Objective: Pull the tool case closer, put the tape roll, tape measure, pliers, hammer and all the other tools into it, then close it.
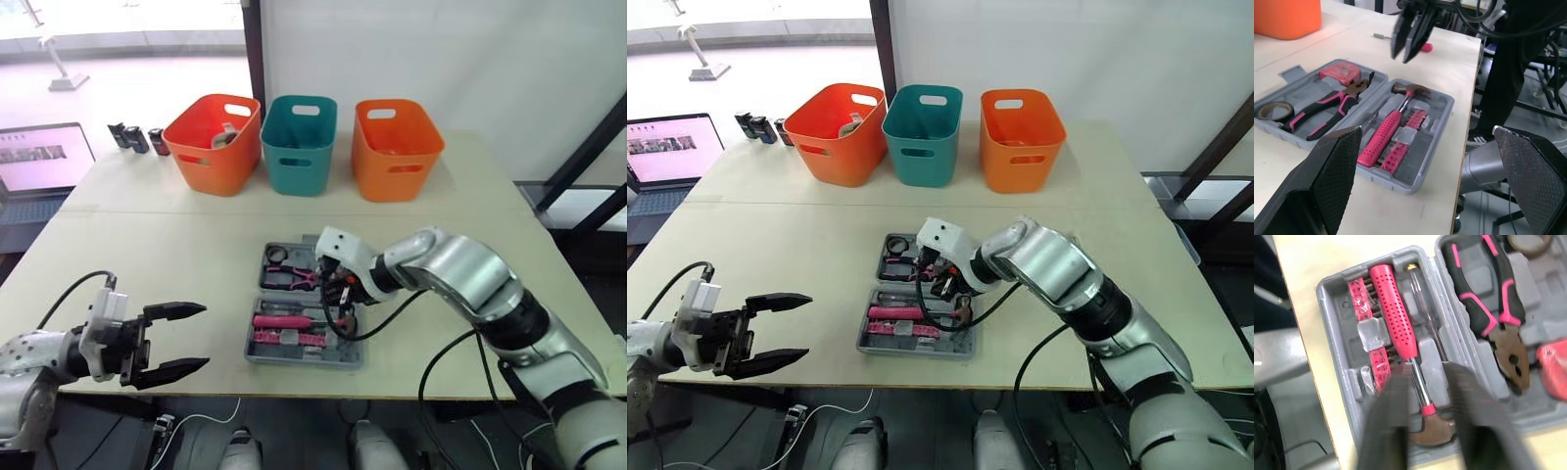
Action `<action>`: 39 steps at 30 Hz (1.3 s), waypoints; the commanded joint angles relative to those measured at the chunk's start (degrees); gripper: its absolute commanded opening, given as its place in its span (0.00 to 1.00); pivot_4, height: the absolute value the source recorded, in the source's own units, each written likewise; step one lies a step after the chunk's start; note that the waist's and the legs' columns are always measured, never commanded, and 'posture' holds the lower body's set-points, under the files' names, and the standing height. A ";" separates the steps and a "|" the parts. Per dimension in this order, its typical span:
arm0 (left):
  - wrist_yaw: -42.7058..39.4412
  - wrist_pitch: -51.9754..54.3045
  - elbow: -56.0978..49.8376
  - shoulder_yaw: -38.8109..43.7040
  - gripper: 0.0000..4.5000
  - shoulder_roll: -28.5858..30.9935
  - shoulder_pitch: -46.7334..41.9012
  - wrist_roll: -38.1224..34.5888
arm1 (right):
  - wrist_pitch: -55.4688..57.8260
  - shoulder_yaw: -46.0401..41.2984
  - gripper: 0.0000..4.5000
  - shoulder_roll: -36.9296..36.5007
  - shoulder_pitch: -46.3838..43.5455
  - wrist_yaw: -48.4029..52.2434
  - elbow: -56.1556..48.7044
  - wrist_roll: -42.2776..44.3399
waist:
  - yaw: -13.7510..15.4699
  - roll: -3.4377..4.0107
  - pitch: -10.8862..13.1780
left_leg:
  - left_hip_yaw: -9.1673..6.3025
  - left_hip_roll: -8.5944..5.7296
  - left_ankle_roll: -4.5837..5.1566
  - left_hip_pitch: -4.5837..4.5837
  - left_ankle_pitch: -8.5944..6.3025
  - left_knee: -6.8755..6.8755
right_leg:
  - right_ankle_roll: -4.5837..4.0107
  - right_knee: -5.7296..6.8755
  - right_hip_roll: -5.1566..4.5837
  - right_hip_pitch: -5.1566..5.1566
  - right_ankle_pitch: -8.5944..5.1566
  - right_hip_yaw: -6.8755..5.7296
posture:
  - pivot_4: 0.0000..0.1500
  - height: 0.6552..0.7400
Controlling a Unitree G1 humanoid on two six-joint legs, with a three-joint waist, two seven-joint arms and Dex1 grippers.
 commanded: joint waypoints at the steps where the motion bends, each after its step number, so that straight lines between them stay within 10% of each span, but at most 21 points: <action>1: -0.24 0.24 -0.02 -0.15 1.00 0.19 -0.74 -0.85 | -9.18 -3.72 0.01 0.14 8.22 -1.79 -7.91 0.71 | 0.04 0.00 0.00 | 0.00 0.00 0.00 0.00 0.00 -0.03 | 0.09 0.00 0.00 0.00 0.04 0.00 | 1.00 1.00; 21: -1.71 -0.04 2.47 -0.93 1.00 1.17 -2.91 -0.47 | -41.69 4.74 0.01 3.40 25.05 -5.02 5.16 -11.98 | 0.06 -0.04 -0.01 | 0.00 0.00 -0.04 0.04 0.05 0.02 | -0.09 -0.07 0.01 0.11 -0.03 0.01 | 1.00 1.00; 39: -2.41 -0.76 3.02 0.07 1.00 1.45 -1.94 -0.69 | -32.02 8.30 0.01 6.33 22.76 -6.23 15.86 -18.06 | 0.55 -0.15 -0.09 | 0.00 0.00 -0.05 0.40 0.05 0.03 | -0.11 -0.08 0.01 0.49 -0.04 0.01 | 1.00 1.00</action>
